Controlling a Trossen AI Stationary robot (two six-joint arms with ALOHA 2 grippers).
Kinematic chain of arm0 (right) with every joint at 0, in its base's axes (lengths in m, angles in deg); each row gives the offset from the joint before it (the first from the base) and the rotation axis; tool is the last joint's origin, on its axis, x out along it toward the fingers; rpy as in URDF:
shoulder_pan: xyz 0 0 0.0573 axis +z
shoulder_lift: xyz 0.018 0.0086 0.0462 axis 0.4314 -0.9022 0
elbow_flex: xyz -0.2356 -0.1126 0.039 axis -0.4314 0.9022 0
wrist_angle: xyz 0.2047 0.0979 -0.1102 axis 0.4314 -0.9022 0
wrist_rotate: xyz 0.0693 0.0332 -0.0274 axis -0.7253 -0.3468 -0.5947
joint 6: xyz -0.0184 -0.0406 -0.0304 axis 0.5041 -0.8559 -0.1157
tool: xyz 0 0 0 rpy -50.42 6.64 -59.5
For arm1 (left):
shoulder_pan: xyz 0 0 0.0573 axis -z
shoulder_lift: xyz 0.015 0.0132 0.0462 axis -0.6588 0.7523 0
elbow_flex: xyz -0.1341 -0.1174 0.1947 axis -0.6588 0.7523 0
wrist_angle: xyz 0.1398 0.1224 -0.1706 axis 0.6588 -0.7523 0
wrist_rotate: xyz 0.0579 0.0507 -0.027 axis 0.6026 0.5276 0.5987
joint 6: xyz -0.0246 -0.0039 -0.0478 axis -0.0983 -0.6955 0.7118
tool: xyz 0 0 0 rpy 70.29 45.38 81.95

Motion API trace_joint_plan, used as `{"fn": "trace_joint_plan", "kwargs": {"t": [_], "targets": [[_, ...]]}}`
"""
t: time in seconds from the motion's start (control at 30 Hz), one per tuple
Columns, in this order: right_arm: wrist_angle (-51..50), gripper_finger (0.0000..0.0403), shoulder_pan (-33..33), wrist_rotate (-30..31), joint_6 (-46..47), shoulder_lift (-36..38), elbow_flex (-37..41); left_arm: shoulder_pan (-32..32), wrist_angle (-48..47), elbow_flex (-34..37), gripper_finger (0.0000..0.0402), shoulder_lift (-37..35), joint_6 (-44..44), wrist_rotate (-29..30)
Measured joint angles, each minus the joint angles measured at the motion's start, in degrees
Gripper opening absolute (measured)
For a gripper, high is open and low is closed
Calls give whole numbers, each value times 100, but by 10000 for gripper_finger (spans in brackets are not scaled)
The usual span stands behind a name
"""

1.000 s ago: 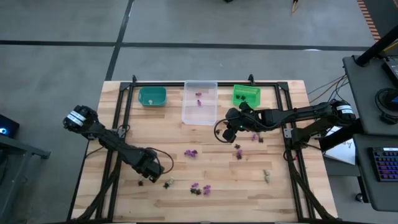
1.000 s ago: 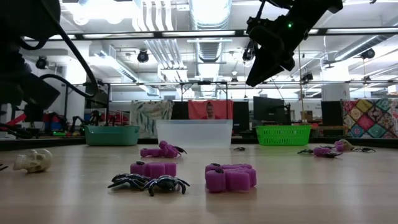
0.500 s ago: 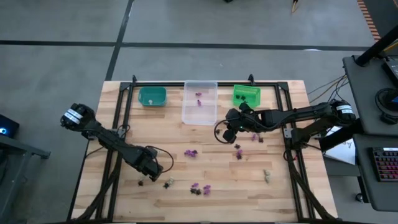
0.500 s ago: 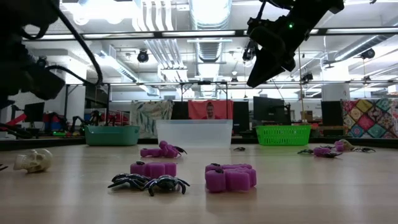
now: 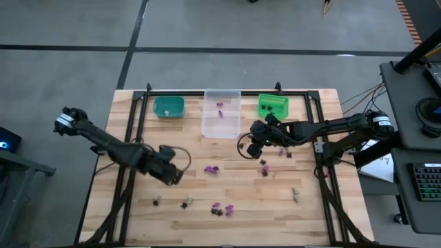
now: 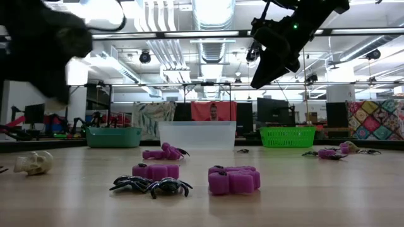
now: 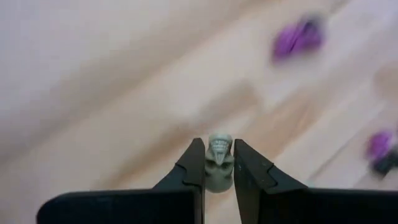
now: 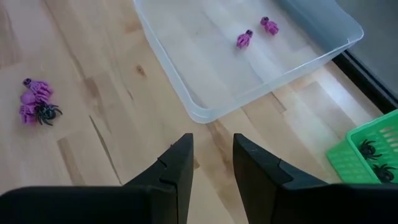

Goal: Sort Halloween decoration
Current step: Put the white skull toy into the light blue bin

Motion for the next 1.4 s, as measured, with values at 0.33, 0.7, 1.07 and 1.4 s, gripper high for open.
{"fn": "trace_joint_plan", "kwargs": {"t": [0.33,0.7,1.07,1.4], "targets": [[205,100,-25,680,-750,0,0,-3126,367,0,18,-523,-3428,-77],[816,100,-974,963,-1519,0,0,-7696,1253,-2,18,305,-6447,-1482],[829,100,-1220,858,-1332,0,0,-8294,1790,-2,18,1405,-7011,-2148],[818,100,-1220,858,-1060,0,0,-8252,1838,-126,57,1592,-7123,-1613]]}}
